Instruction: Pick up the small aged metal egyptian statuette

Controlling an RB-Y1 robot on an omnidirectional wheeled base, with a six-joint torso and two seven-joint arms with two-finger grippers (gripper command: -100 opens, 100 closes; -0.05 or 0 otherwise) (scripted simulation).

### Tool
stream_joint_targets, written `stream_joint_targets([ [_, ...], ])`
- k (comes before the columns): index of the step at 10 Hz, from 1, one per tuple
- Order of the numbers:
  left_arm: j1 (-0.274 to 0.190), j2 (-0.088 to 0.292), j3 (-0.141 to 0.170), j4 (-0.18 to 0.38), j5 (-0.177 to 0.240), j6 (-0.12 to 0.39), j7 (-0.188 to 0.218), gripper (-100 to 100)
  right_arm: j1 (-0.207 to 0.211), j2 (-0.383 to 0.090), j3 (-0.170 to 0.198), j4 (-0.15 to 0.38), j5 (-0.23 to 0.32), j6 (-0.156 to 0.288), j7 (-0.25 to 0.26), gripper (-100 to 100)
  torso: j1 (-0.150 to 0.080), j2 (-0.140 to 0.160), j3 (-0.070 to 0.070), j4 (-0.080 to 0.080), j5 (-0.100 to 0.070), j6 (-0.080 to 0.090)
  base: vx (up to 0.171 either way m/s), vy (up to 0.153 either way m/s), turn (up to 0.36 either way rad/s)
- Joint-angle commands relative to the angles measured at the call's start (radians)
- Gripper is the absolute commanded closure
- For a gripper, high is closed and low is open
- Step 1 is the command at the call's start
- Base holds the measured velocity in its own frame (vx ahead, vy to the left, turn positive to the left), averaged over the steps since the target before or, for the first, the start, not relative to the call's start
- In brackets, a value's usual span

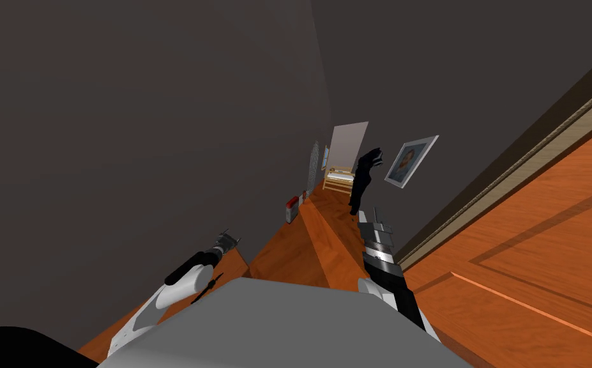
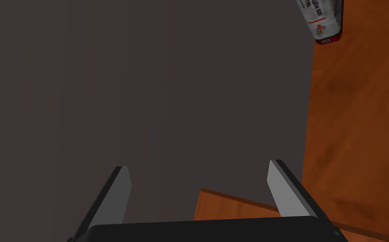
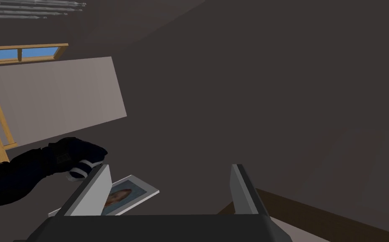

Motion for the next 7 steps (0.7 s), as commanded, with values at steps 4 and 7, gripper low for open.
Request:
stream_joint_targets([
  [4,0.003,0.016,0.011,0.078,0.015,0.123,0.046,-100,0.0,0.0,0.0,0.0,0.0,0.0,0.0,0,0.0,0.001,0.001,0.0,0.0,0.0,0.032,0.0,-0.038],
  [7,0.002,0.036,0.013,0.15,0.019,0.198,0.082,-100,0.0,0.0,0.0,0.0,0.0,0.0,0.0,0,0.0,-0.001,0.0,0.0,0.0,0.0,0.062,0.006,-0.056],
])
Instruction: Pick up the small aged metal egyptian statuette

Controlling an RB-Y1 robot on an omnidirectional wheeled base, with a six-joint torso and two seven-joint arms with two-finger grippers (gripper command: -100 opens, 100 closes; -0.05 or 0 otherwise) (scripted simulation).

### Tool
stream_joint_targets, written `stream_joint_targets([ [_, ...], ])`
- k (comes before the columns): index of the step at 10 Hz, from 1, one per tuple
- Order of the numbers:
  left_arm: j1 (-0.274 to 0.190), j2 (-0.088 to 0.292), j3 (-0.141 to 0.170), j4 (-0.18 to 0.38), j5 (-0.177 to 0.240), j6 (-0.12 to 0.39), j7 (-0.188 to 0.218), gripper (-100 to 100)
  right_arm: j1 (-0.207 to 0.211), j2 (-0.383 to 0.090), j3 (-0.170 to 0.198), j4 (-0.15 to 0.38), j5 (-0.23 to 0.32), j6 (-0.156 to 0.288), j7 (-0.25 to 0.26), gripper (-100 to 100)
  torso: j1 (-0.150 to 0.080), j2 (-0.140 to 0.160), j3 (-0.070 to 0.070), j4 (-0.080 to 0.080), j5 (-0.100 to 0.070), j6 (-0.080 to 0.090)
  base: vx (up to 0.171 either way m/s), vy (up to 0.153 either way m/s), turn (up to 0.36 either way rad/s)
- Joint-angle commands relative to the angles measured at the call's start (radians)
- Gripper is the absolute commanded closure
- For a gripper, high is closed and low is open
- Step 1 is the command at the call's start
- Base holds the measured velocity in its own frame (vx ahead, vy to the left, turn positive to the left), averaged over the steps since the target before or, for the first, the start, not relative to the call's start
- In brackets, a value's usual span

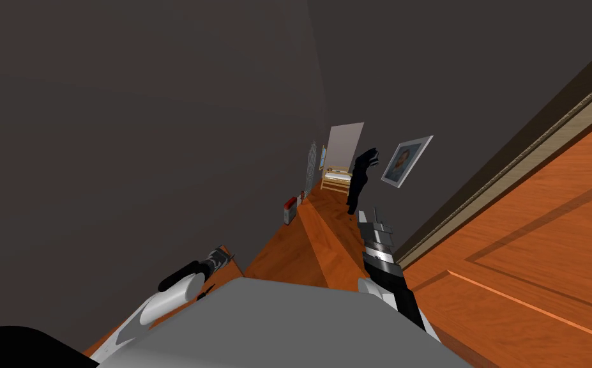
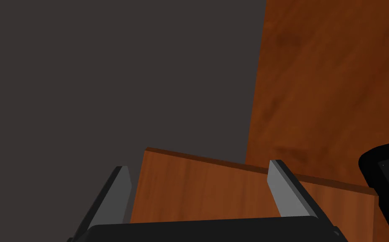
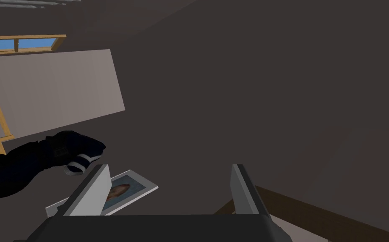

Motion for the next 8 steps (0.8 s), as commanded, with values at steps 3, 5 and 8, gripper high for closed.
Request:
stream_joint_targets([
  [3,-0.016,0.005,0.0,0.089,-0.014,0.074,0.026,-100,0.0,0.0,0.0,0.0,0.0,0.0,0.0,0,0.0,0.001,0.0,0.0,0.0,0.0,0.043,0.007,-0.033],
  [5,-0.017,0.016,0.0,0.131,-0.017,0.112,0.042,-100,0.0,0.0,0.0,0.0,0.0,0.0,0.0,0,0.001,0.001,0.001,0.0,0.0,0.0,0.036,0.015,-0.031],
  [8,-0.017,0.039,-0.002,0.209,-0.026,0.182,0.068,-100,0.0,0.0,0.0,0.0,0.0,0.0,0.0,0,0.001,0.0,0.0,0.0,0.0,0.0,0.05,0.018,-0.037],
])
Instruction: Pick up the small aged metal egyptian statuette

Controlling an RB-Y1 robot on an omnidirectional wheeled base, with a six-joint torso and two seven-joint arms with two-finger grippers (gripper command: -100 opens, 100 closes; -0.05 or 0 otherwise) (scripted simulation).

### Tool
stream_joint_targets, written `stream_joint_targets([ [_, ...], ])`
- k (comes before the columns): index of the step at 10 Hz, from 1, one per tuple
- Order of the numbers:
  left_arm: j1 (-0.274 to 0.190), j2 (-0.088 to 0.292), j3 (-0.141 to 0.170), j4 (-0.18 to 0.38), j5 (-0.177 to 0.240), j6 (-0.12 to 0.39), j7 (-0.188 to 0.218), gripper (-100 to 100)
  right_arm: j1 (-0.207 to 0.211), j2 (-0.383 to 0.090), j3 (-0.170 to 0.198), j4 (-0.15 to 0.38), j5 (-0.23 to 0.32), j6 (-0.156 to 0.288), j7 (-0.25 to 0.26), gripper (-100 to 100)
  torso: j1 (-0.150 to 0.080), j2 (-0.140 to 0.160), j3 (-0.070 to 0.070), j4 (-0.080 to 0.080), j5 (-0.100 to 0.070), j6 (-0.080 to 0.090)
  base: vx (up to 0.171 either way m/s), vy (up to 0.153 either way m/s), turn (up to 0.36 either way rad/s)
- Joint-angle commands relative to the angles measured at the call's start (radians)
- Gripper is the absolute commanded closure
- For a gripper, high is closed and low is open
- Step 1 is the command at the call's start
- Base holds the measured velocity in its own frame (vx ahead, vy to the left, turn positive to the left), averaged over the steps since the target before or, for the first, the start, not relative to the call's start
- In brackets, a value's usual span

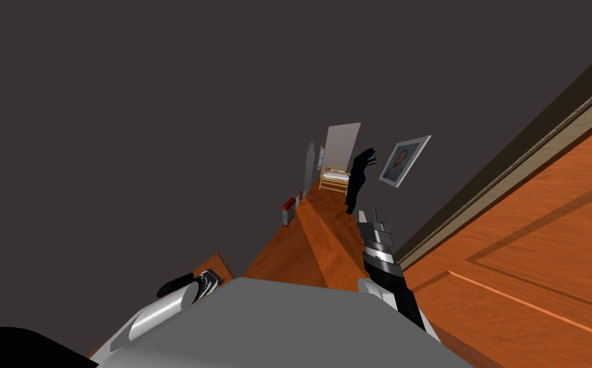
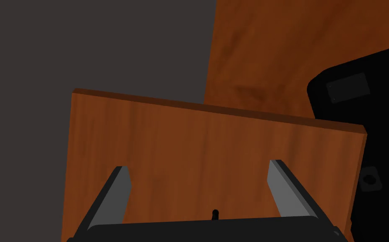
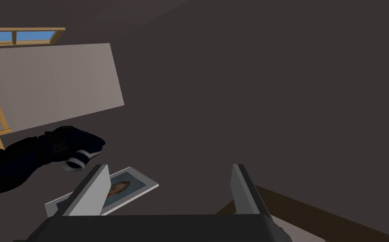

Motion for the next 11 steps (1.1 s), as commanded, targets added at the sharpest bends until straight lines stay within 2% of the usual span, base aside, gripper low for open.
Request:
stream_joint_targets([
  [1,0.013,0.016,0.0,0.028,-0.001,0.046,0.014,-100,0.0,0.0,0.0,0.0,0.0,0.0,0.0,0,0.0,0.0,0.0,0.0,0.0,0.0,0.036,0.018,-0.019],
  [2,0.013,0.027,-0.001,0.055,-0.008,0.076,0.025,-100,0.0,0.0,0.0,0.0,0.0,0.0,0.0,0,0.0,0.001,0.0,0.0,0.0,0.0,0.04,0.022,-0.041],
  [3,0.013,0.027,-0.001,0.063,-0.008,0.076,0.025,-100,0.0,0.0,0.0,0.0,0.0,0.0,0.0,0,0.0,0.001,0.0,0.0,0.0,0.0,0.035,0.019,-0.019],
  [6,0.013,0.057,-0.008,0.154,-0.03,0.151,0.051,-100,0.0,0.0,0.0,0.0,0.0,0.0,0.0,0,0.0,0.0,0.0,0.0,0.0,0.0,0.046,0.023,-0.028],
  [10,0.014,0.085,-0.02,0.251,-0.056,0.226,0.076,-100,0.0,0.0,0.0,0.0,0.0,0.0,0.0,0,0.0,0.001,0.0,0.0,0.0,0.0,0.04,0.024,-0.019],
  [11,0.008,0.078,-0.019,0.24,-0.056,0.208,0.073,-100,0.0,0.0,0.0,0.0,0.0,0.0,0.0,0,0.0,0.001,0.001,0.0,0.0,0.0,0.014,0.011,-0.003],
])
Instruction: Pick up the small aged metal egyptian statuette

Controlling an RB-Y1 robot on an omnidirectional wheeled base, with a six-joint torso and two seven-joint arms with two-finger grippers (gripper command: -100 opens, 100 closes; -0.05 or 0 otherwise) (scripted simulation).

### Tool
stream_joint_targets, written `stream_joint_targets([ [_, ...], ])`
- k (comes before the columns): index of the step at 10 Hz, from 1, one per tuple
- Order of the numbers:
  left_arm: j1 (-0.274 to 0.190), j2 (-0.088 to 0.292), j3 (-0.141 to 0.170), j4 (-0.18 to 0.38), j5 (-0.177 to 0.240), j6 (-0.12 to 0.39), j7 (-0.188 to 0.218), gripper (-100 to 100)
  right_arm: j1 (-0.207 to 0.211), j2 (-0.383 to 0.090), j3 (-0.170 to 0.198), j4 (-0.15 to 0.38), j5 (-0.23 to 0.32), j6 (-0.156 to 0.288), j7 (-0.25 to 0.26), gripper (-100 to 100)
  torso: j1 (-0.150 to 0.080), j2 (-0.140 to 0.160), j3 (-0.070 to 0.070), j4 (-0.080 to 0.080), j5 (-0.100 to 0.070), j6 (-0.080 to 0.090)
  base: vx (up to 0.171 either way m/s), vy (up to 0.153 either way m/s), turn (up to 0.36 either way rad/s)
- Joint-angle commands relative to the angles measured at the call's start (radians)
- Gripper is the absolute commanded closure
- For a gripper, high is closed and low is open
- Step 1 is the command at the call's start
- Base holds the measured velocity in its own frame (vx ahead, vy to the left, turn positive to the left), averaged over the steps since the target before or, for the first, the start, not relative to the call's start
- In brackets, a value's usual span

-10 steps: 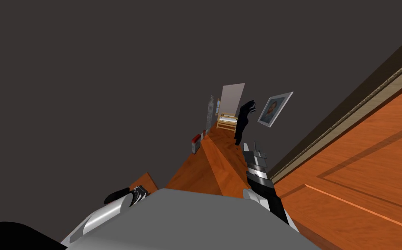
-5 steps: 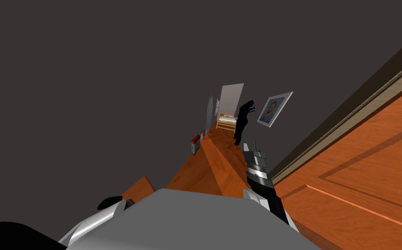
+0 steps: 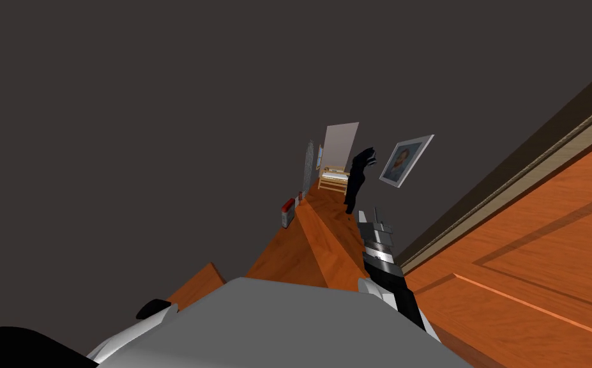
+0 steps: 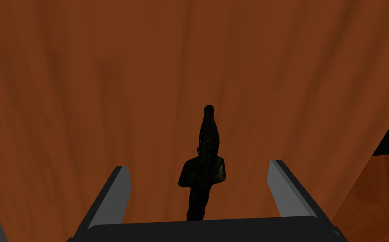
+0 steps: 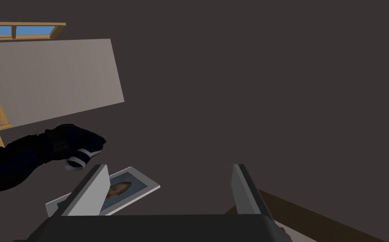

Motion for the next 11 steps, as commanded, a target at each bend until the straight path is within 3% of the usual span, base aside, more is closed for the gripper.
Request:
stream_joint_targets([
  [1,0.0,0.0,0.0,0.0,0.0,0.0,0.0,0,0.0,0.0,0.0,0.0,0.0,0.0,0.0,0,0.0,0.0,0.0,0.0,0.0,0.0,0.0,0.0,0.0],
  [2,-0.019,-0.005,0.01,0.044,0.002,-0.019,-0.007,-100,0.0,0.0,0.0,0.0,0.0,0.0,0.0,0,-0.001,0.001,0.0,0.0,0.0,0.0,-0.027,0.004,-0.148],
  [10,-0.092,-0.025,0.051,0.22,0.009,-0.092,-0.034,-100,0.0,0.0,0.0,0.0,0.0,0.0,0.0,0,0.0,0.003,0.002,0.001,0.0,0.0,-0.04,0.006,-0.098],
  [11,-0.086,-0.023,0.048,0.201,0.008,-0.081,-0.03,-100,0.0,0.0,0.0,0.0,0.0,0.0,0.0,0,0.003,0.004,0.002,0.001,0.002,0.0,-0.02,0.001,-0.02],
])
